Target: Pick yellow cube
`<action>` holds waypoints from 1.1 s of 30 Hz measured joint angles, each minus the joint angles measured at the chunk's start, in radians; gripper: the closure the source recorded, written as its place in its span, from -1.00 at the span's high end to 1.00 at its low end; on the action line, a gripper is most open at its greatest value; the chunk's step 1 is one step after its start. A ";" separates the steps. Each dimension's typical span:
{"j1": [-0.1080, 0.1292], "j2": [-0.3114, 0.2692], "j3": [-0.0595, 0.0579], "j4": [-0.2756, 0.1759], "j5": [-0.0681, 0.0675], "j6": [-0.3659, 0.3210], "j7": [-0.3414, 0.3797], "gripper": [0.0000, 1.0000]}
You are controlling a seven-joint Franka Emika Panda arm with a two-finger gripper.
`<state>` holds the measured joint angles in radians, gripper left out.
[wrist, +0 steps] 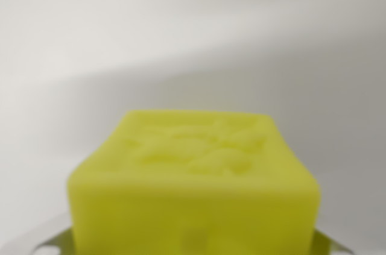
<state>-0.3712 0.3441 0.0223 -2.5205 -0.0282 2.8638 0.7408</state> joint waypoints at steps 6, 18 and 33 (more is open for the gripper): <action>0.002 -0.046 0.000 -0.009 0.006 -0.037 -0.005 -1.00; 0.004 -0.135 -0.001 -0.022 0.016 -0.113 -0.011 -1.00; 0.005 -0.240 -0.001 -0.026 0.023 -0.213 -0.016 -1.00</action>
<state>-0.3662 0.1046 0.0216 -2.5469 -0.0056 2.6507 0.7243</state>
